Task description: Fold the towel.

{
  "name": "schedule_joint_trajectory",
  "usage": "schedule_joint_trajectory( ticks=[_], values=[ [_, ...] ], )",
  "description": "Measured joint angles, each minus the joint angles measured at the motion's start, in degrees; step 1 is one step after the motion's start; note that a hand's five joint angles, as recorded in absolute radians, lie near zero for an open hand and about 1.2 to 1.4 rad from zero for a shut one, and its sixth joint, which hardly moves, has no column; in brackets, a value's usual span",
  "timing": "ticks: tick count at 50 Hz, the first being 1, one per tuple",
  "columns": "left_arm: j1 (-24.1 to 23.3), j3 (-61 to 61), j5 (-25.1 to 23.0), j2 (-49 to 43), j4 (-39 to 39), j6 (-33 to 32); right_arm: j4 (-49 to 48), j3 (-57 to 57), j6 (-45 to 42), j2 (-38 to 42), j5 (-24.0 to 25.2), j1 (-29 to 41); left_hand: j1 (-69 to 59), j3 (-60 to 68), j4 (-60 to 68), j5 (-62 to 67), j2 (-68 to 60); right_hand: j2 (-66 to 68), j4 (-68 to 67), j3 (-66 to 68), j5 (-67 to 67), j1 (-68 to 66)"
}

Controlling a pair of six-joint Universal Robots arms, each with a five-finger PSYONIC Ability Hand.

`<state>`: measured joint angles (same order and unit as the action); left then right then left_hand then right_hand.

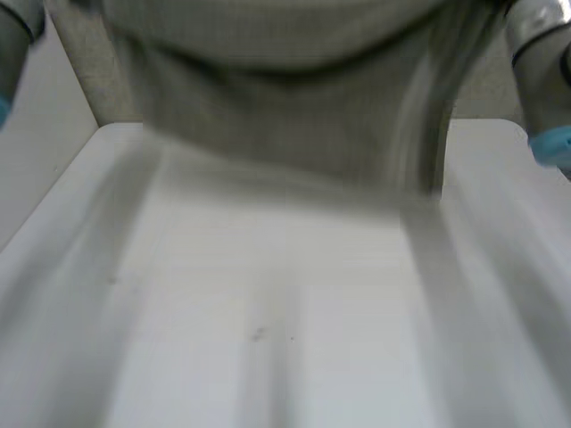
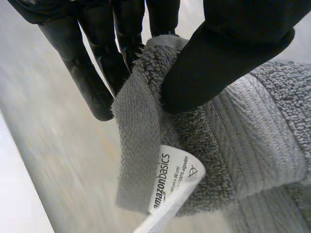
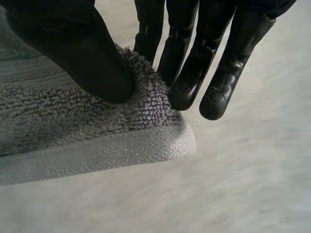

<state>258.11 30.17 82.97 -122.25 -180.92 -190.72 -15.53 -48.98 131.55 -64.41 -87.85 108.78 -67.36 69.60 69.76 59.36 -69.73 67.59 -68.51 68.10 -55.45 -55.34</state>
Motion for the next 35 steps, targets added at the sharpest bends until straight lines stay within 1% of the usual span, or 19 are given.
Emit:
schedule_joint_trajectory(
  ticks=[3, 6, 7, 8, 12, 14, 15, 17, 18, 23, 25, 26, 27, 28, 30, 32, 35],
  values=[
    [0.03, -3.01, 1.17, 0.09, -5.16, 3.95, -6.68, -1.34, 1.08, -2.06, -0.26, 0.04, 0.0, 0.0, 0.0, 0.01, 0.0, 0.0, 0.0, 0.0, 0.0, 0.0],
    [0.14, -1.17, 2.24, 0.3, -8.07, 6.61, -8.55, -4.0, 1.84, -3.45, -0.09, 0.01, 0.0, 0.0, 0.0, 0.01, 0.0, 0.0, 0.0, 0.0, 0.0, 0.0],
    [0.14, -1.17, 2.24, 0.3, -8.07, 6.61, -8.55, -4.0, 1.84, -3.45, -0.09, 0.01, 0.0, 0.0, 0.0, 0.01, 0.0, 0.0, 0.0, 0.0, 0.0, 0.0],
    [0.26, 1.69, 2.79, 0.57, -9.36, 7.9, -8.45, -6.5, 2.22, -4.08, 0.34, -0.05, 0.0, 0.0, 0.0, 0.01, 0.0, 0.0, 0.0, 0.0, 0.0, 0.0],
    [0.6, 12.5, 2.96, 1.18, -10.62, 8.93, -6.63, -13.48, 2.58, -4.26, 2.66, -0.4, 0.0, 0.0, 0.0, 0.01, 0.0, 0.0, 0.0, 0.0, 0.0, 0.0],
    [0.67, 14.85, 2.8, 1.29, -10.75, 8.96, -6.26, -15.04, 2.6, -4.12, 3.32, -0.48, 0.0, 0.0, 0.0, 0.02, 0.0, 0.0, 0.0, 0.0, 0.0, 0.0],
    [0.86, 21.39, 2.02, 1.31, -11.27, 8.92, -5.56, -19.08, 2.55, -3.57, 5.14, -0.64, 0.0, 0.0, 0.0, 0.02, 0.0, 0.0, 0.0, 0.0, 0.0, 0.0],
    [0.95, 25.47, 1.33, 1.3, -11.79, 8.82, -5.24, -21.83, 2.45, -3.05, 6.38, -0.75, 0.0, 0.0, 0.0, 0.02, 0.0, 0.0, 0.0, 0.0, 0.0, 0.0],
    [1.06, 30.48, 0.2, 1.11, -12.44, 8.54, -4.71, -25.65, 2.29, -1.82, 7.87, -0.85, 0.0, 0.0, 0.0, 0.02, 0.0, 0.0, 0.0, 0.0, 0.0, 0.0],
    [1.2, 41.68, -2.69, -0.13, -14.35, 7.1, -3.21, -33.76, 1.69, 1.97, 10.12, -0.96, -0.28, 0.0, 0.0, 0.02, 0.0, 0.0, 0.0, 0.0, 0.0, 0.0],
    [1.28, 47.7, -4.18, -1.17, -15.18, 4.35, -1.07, -38.58, 0.63, 4.91, 10.84, -0.96, -0.28, 0.0, 0.0, 0.02, 0.0, 0.0, -0.01, 0.0, 0.0, 0.0],
    [1.28, 47.7, -4.18, -1.17, -15.18, 4.35, -1.07, -38.58, 0.63, 4.91, 10.84, -0.96, -0.28, 0.0, 0.0, 0.02, 0.0, 0.0, -0.01, 0.0, 0.0, 0.0],
    [1.31, 50.42, -4.68, -1.63, -15.36, 1.7, 0.68, -40.56, -0.33, 6.11, 10.94, -0.98, -0.36, 0.0, 0.0, 0.02, 0.0, 0.0, -0.01, 0.0, 0.0, 0.0],
    [1.31, 50.42, -4.68, -1.63, -15.36, 1.7, 0.68, -40.56, -0.33, 6.11, 10.94, -0.98, -0.36, 0.0, 0.0, 0.02, 0.0, 0.0, -0.01, 0.0, 0.0, 0.0],
    [1.29, 52.81, -4.94, -1.93, -15.33, -1.98, 2.76, -41.96, -1.39, 6.71, 10.88, -1.02, -0.46, 0.0, 0.0, 0.02, 0.0, 0.0, -0.01, 0.0, 0.0, 0.0],
    [1.19, 55.77, -4.98, -2.02, -15.01, -8.41, 6.03, -43.23, -2.66, 6.75, 10.69, -1.06, -0.46, 0.0, -0.01, 0.01, 0.02, 0.0, -0.01, 0.0, 0.0, 0.0],
    [1.07, 57.67, -4.9, -1.68, -14.45, -13.28, 8.44, -43.78, -3.09, 6.0, 10.58, -1.11, 0.31, -3.01, -3.2, -2.67, 3.42, 0.0, -0.01, 0.0, 0.0, 0.0]
  ],
)
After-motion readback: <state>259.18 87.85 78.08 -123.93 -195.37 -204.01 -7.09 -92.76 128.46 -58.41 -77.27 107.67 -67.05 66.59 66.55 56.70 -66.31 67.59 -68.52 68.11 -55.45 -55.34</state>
